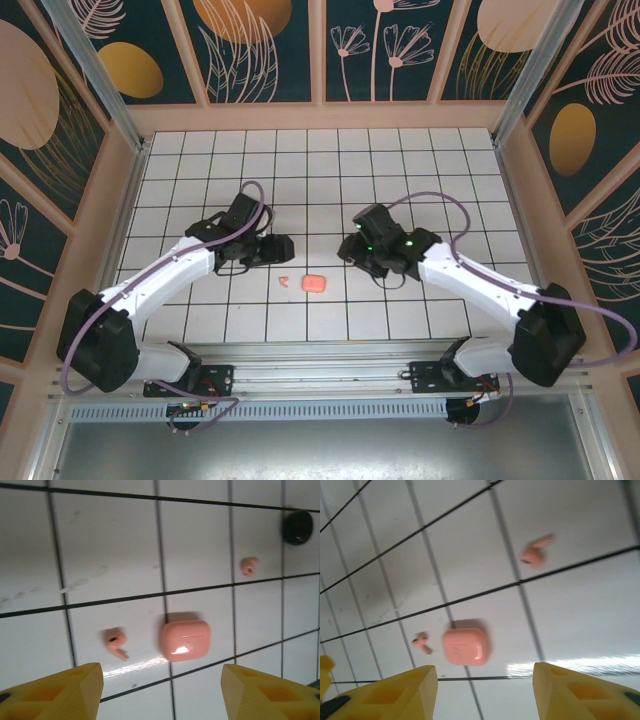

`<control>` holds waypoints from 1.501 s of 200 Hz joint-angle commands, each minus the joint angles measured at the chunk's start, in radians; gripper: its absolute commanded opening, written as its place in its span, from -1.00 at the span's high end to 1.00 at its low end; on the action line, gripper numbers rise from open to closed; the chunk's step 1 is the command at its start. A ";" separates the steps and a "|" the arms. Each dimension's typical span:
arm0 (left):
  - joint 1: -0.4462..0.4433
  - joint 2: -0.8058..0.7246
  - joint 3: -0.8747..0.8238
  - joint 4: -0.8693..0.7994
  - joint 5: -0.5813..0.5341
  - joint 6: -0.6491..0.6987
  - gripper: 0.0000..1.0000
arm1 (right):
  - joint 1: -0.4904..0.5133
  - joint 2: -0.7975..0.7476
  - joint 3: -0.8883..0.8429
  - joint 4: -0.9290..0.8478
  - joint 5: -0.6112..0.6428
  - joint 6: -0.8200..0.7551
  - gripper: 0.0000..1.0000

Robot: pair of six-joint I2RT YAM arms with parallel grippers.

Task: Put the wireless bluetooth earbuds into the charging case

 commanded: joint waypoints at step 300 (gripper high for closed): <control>-0.275 0.485 0.219 -0.038 -0.169 -0.070 -0.63 | -0.191 -0.274 -0.229 0.080 -0.118 -0.006 -0.22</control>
